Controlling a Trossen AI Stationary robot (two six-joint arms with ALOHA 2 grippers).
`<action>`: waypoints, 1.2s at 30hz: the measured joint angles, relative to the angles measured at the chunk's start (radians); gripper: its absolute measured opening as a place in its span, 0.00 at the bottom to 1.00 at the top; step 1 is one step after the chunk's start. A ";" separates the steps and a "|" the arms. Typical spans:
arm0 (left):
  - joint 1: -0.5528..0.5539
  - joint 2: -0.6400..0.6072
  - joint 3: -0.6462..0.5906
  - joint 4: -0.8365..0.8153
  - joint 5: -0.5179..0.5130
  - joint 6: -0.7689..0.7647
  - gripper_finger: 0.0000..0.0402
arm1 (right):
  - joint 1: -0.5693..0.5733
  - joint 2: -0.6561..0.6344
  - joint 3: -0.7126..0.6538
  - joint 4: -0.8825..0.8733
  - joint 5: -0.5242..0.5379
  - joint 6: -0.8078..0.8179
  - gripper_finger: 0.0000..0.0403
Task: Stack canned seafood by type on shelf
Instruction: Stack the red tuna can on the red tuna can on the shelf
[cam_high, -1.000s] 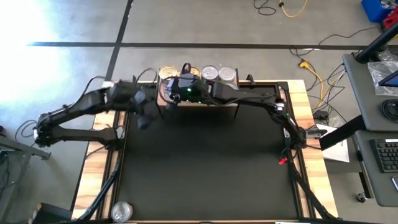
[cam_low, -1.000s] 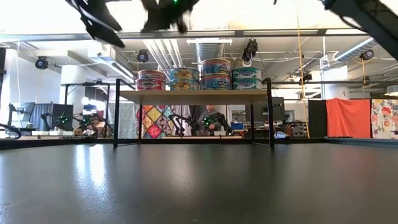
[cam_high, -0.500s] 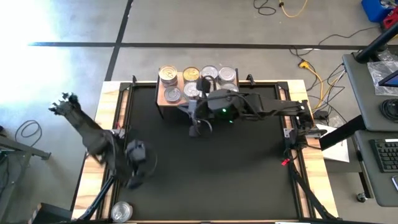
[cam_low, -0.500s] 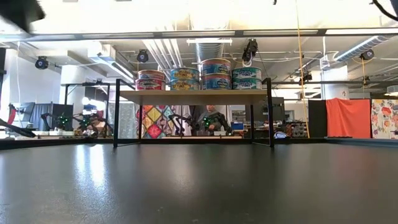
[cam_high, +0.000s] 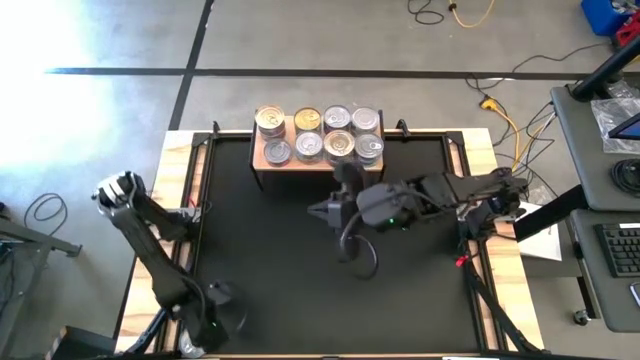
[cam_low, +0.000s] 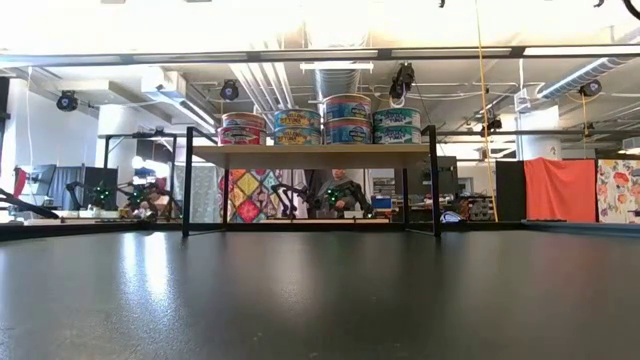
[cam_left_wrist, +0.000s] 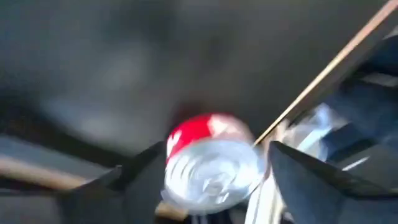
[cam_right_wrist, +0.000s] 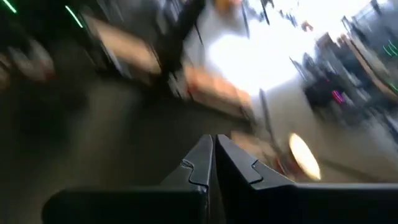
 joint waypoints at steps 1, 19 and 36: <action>-0.003 0.030 0.009 -0.005 0.052 -0.006 0.62 | 0.013 -0.005 0.000 -0.062 0.048 0.018 0.03; -0.060 0.368 0.221 -0.023 0.422 0.093 0.00 | 0.309 -0.054 -0.012 -0.682 0.422 0.618 0.03; 0.124 0.372 0.214 0.039 0.148 0.631 0.00 | 0.454 -0.102 -0.035 -0.655 0.603 0.792 0.03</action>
